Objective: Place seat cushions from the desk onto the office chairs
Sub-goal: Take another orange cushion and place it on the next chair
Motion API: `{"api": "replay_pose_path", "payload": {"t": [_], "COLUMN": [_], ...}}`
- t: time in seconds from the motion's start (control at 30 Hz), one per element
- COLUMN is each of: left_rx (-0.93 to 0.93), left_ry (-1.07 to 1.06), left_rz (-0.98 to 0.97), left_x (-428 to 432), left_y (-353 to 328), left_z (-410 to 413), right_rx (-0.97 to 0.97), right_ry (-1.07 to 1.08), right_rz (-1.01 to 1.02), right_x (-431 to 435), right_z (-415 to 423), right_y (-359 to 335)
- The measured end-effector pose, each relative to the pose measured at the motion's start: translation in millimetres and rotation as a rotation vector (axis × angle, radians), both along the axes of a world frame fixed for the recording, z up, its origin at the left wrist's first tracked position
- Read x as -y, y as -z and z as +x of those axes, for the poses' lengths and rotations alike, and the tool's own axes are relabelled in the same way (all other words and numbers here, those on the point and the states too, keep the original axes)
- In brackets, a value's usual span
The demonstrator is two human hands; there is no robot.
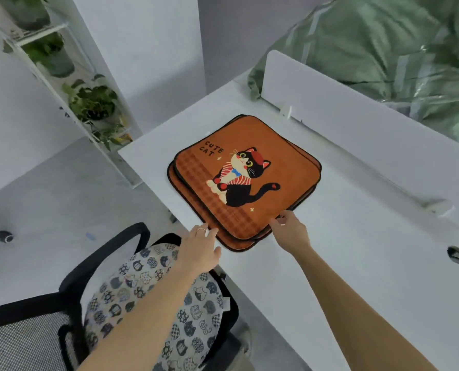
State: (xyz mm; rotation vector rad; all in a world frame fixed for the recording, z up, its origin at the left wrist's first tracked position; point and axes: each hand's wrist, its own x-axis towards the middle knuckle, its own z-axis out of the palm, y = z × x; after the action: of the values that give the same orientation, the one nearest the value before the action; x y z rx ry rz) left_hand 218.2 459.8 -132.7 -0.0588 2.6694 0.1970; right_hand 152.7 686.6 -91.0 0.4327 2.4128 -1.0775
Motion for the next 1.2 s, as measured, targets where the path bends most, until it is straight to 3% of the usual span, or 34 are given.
{"api": "replay_pose_path", "payload": {"t": [0.17,0.37,0.7,0.77,0.87,1.0,1.2], "left_rx": [0.109,0.188,0.209,0.216,0.226,0.146,-0.092], "left_ry": [-0.106,-0.156,-0.192,-0.166,-0.12,-0.443,-0.743], "left_rz": [-0.004,0.029,0.022,0.012,0.031,0.25,0.508], "left_x": [-29,-25,-26,-25,-13,14,21], "left_y": [29,26,33,32,24,4,-26], "left_z": [-1,-7,-6,-9,-12,-14,-21], "right_rx": [0.162,0.193,0.195,0.211,0.203,0.084,0.062], "right_ry": [0.136,0.385,0.353,0.407,0.542,0.64,0.558], "right_rz": [0.0,-0.05,0.012,-0.057,-0.325,-0.504,-0.362], "right_x": [0,18,36,36,28,-10,-91], "right_z": [-39,-52,-55,-56,-54,-33,53], "right_y": [38,59,63,57,44,22,12]}}
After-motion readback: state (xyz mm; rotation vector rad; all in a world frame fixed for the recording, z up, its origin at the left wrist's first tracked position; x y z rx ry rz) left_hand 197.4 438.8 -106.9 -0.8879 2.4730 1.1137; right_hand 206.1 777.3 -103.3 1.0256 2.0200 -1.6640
